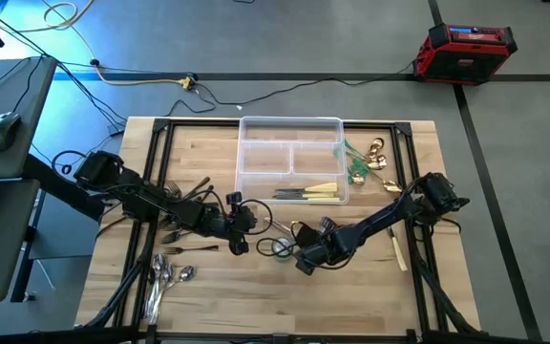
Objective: Sort silverware
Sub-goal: Put the yellow table knife into the silverware tray
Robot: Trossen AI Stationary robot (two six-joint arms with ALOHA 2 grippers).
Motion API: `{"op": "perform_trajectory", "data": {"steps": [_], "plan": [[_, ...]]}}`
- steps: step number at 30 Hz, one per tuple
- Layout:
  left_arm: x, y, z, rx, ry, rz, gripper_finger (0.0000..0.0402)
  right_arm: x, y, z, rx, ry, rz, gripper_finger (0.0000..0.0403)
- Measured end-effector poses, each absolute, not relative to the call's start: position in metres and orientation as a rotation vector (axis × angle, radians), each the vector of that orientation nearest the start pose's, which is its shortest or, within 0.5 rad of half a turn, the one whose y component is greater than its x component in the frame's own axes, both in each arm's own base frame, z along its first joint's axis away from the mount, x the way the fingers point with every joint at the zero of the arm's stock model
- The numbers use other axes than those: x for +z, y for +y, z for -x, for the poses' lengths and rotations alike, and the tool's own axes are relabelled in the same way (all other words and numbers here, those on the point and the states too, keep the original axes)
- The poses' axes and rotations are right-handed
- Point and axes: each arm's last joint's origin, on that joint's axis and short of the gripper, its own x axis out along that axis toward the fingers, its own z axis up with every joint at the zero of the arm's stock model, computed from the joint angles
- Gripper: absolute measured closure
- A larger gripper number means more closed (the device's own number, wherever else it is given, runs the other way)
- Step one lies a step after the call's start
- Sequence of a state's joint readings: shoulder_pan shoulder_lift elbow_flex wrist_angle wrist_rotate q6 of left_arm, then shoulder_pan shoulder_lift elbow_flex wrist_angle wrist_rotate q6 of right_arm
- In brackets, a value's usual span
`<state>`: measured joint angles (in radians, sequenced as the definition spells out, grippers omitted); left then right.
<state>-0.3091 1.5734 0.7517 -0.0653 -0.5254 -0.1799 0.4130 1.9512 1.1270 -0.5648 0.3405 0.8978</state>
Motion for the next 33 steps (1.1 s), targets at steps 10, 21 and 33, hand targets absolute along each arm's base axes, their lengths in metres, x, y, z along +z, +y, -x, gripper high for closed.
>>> {"op": "perform_trajectory", "data": {"steps": [10, 21, 33], "plan": [[0.156, -0.074, -0.280, 0.273, 0.798, -0.196, 0.0401, 0.170, 0.116, -0.287, -0.617, 1.165, -0.107, 0.0359], [0.158, -0.075, -0.281, 0.269, 0.781, -0.194, 0.0402, 0.230, 0.069, -0.279, -0.566, 1.050, 0.179, 0.0397], [0.156, -0.077, -0.280, 0.237, 0.799, -0.192, 0.0402, 0.220, 0.040, -0.303, -0.212, 1.171, -0.134, 0.0402]]}}
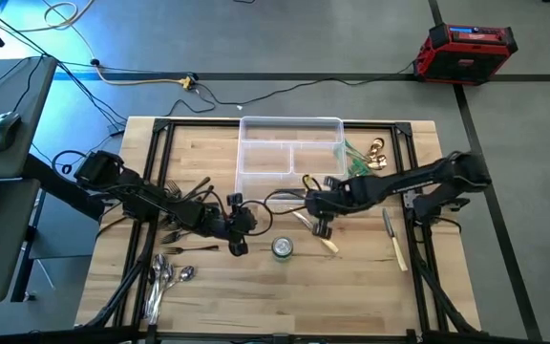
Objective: Sort silverware
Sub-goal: Put the yellow table knife into the silverware tray
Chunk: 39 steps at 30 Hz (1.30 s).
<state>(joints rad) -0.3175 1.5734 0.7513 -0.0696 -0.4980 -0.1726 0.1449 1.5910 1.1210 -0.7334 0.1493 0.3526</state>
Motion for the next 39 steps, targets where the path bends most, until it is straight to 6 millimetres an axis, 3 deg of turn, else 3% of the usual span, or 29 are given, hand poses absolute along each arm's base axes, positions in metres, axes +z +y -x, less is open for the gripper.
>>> {"op": "perform_trajectory", "data": {"steps": [5, 10, 15, 18, 23, 29, 33, 39], "plan": [[0.156, -0.081, -0.279, 0.225, 0.799, -0.197, 0.0402, 0.208, 0.071, -0.300, -0.214, 1.229, -0.262, 0.0390], [0.156, -0.081, -0.279, 0.224, 0.797, -0.196, 0.0402, 0.188, 0.097, -0.300, -0.288, 1.278, -0.309, 0.0317], [0.157, -0.081, -0.279, 0.223, 0.789, -0.192, 0.0402, 0.160, 0.107, -0.301, -0.372, 1.365, -0.293, 0.0233], [0.157, -0.081, -0.280, 0.223, 0.787, -0.191, 0.0402, 0.146, 0.106, -0.304, -0.422, 1.400, -0.311, 0.0212], [0.157, -0.081, -0.280, 0.223, 0.785, -0.190, 0.0402, 0.129, 0.107, -0.307, -0.417, 1.473, -0.309, 0.0245], [0.157, -0.081, -0.280, 0.223, 0.785, -0.190, 0.0402, 0.123, 0.108, -0.307, -0.406, 1.499, -0.309, 0.0360], [0.157, -0.081, -0.280, 0.223, 0.787, -0.191, 0.0402, 0.125, 0.111, -0.306, -0.411, 1.486, -0.298, 0.0362], [0.157, -0.081, -0.280, 0.223, 0.788, -0.191, 0.0402, 0.146, 0.113, -0.298, -0.400, 1.422, -0.271, 0.0362]]}}
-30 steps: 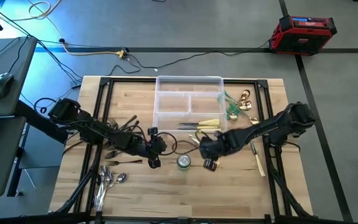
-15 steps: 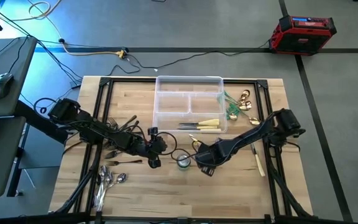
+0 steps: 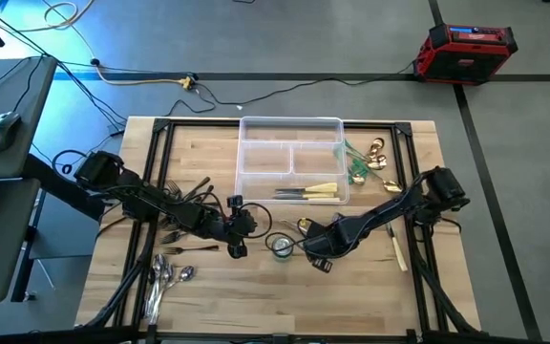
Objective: Sort silverware
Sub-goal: Put the yellow table knife into the silverware tray
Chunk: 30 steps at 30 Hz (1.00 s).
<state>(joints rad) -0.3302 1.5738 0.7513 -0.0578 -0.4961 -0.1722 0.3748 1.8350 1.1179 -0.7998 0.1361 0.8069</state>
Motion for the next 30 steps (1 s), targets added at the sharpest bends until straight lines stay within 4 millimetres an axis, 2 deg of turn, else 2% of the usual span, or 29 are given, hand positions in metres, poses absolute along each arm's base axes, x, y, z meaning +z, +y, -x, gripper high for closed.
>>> {"op": "perform_trajectory", "data": {"steps": [4, 9, 12, 15, 20, 24, 30], "plan": [[0.157, -0.081, -0.280, 0.223, 0.785, -0.190, 0.0402, 0.172, 0.110, -0.293, -0.400, 1.327, -0.265, 0.0362], [0.157, -0.081, -0.280, 0.223, 0.784, -0.190, 0.0402, 0.195, 0.101, -0.288, -0.416, 1.232, -0.187, 0.0362], [0.157, -0.081, -0.280, 0.224, 0.784, -0.190, 0.0402, 0.206, 0.086, -0.288, -0.439, 1.188, -0.116, 0.0362], [0.157, -0.081, -0.280, 0.229, 0.782, -0.198, 0.0402, 0.214, 0.062, -0.291, -0.427, 1.185, -0.015, 0.0362], [0.158, -0.080, -0.281, 0.230, 0.778, -0.201, 0.0402, 0.213, 0.017, -0.299, -0.305, 1.273, 0.186, 0.0362], [0.158, -0.080, -0.281, 0.227, 0.778, -0.208, 0.0402, 0.206, -0.016, -0.304, -0.189, 1.325, 0.175, 0.0362], [0.158, -0.080, -0.281, 0.227, 0.778, -0.208, 0.0402, 0.190, -0.042, -0.306, -0.138, 1.401, 0.173, 0.0362]]}}
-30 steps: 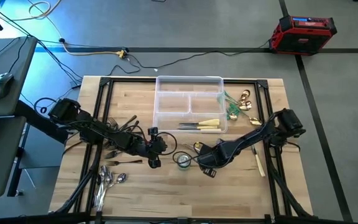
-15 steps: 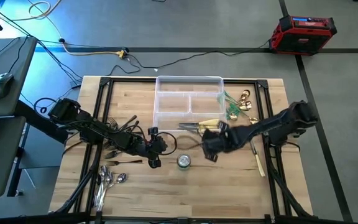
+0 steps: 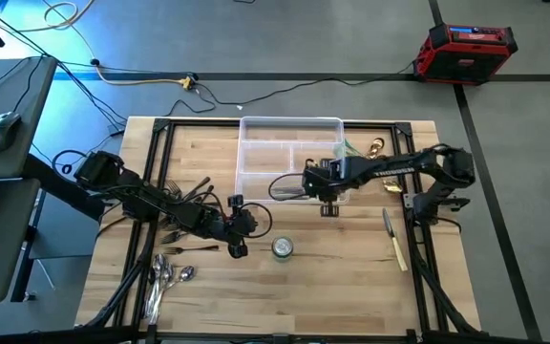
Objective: Sort silverware
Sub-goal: Put the yellow table knife into the silverware tray
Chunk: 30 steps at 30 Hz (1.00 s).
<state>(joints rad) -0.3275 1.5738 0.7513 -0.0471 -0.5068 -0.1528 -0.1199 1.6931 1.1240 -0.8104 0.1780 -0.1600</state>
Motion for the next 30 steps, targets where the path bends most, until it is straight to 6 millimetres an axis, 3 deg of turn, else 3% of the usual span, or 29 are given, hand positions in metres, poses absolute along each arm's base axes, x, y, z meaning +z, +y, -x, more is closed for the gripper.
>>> {"op": "perform_trajectory", "data": {"steps": [10, 16, 19, 23, 26, 30], "plan": [[0.158, -0.080, -0.280, 0.228, 0.778, -0.209, 0.0402, 0.185, -0.051, -0.306, -0.181, 1.426, 0.155, 0.0258], [0.158, -0.080, -0.280, 0.228, 0.779, -0.209, 0.0402, 0.213, -0.042, -0.306, -0.275, 1.502, 0.050, 0.0251], [0.157, -0.080, -0.280, 0.225, 0.786, -0.220, 0.0402, 0.232, -0.026, -0.305, -0.277, 1.542, -0.058, 0.0255], [0.157, -0.080, -0.280, 0.225, 0.787, -0.221, 0.0402, 0.246, 0.007, -0.301, -0.244, 1.625, -0.363, 0.0257], [0.157, -0.080, -0.280, 0.225, 0.787, -0.220, 0.0402, 0.244, 0.043, -0.296, -0.213, 1.667, -0.403, 0.0257], [0.157, -0.080, -0.280, 0.222, 0.788, -0.219, 0.0402, 0.224, 0.084, -0.277, -0.221, 1.757, -0.340, 0.0263]]}}
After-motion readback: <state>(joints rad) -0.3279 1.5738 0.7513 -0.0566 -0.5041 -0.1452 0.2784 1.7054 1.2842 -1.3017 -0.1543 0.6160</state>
